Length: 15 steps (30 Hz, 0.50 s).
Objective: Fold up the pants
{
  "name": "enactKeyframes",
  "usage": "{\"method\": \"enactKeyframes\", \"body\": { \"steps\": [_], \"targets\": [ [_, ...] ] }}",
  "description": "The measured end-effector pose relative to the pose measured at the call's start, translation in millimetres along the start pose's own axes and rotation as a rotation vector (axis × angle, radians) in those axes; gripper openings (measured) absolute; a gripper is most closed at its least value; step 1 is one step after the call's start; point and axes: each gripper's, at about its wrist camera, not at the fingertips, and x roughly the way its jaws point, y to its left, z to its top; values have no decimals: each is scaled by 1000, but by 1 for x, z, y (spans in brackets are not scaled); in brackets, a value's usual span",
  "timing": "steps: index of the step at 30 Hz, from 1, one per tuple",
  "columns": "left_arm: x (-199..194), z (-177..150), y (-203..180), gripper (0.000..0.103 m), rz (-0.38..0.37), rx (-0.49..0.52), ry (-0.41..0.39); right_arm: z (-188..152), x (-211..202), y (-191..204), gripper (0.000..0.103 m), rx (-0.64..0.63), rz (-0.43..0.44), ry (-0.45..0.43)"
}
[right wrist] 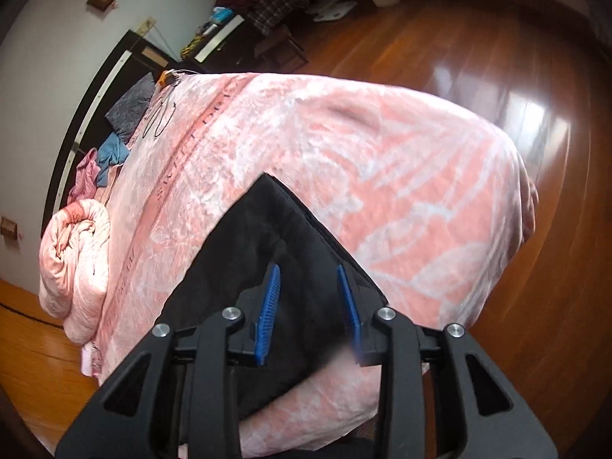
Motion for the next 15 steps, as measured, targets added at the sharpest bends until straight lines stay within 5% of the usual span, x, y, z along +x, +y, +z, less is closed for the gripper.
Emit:
{"method": "enactKeyframes", "body": {
  "steps": [2, 6, 10, 11, 13, 15],
  "targets": [
    [-1, -1, -5, 84, 17, 19, -4, 15, 14, 27, 44, -96, -62, 2],
    [-2, -2, -13, 85, 38, 45, -7, 36, 62, 71, 44, -197, 32, 88],
    [-1, -1, -16, 92, 80, 48, -6, 41, 130, 80, 43, -191, -1, 224],
    [0, -1, -15, 92, 78, 43, 0, 40, 143, 78, 36, -190, -29, 246],
    [-3, 0, -14, 92, 72, 38, 9, 41, 147, 76, 35, -215, -71, 228],
    [-8, -2, -15, 92, 66, 55, 3, 43, 130, 72, 45, -177, -18, 186]
  ]
}}
